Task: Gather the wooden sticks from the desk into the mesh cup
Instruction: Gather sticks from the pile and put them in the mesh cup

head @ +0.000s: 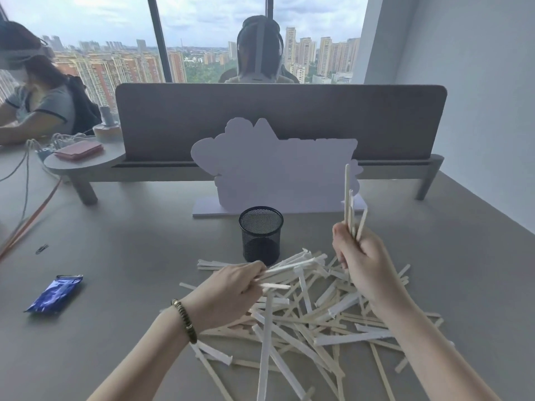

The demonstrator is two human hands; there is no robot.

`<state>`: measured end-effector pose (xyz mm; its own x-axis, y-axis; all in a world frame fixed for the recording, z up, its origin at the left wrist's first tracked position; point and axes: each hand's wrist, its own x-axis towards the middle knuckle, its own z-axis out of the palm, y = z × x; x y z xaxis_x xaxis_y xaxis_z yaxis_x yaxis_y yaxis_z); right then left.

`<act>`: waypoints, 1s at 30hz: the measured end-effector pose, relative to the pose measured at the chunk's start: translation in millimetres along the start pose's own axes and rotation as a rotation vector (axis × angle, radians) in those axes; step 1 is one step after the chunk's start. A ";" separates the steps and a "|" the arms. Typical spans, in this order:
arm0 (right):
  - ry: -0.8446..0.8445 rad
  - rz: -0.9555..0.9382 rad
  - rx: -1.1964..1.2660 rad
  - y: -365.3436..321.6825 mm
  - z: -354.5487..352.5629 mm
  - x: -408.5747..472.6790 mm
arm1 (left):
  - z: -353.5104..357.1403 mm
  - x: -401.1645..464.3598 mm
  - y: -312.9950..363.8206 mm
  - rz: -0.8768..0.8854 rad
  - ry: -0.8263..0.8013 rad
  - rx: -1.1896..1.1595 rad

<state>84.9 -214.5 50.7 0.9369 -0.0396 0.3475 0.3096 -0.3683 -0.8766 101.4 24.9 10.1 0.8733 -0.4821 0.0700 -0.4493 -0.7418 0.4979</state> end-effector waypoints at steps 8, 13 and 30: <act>0.022 0.097 0.328 -6.9 -3.3 -2.1 | 6.2 7.4 13.8 -0.049 0.271 -0.135; 0.037 0.125 0.416 -5.4 -3.9 -2.1 | 4.8 14.4 25.5 -0.085 0.369 -0.257; 0.014 0.167 0.497 -4.8 6.6 -1.4 | -5.8 9.3 31.4 -0.073 0.588 -0.811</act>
<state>83.2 -206.5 52.3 0.9789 -0.0742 0.1906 0.1990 0.1295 -0.9714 96.6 -0.3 31.4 0.9462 0.0212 0.3228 -0.3185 -0.1132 0.9411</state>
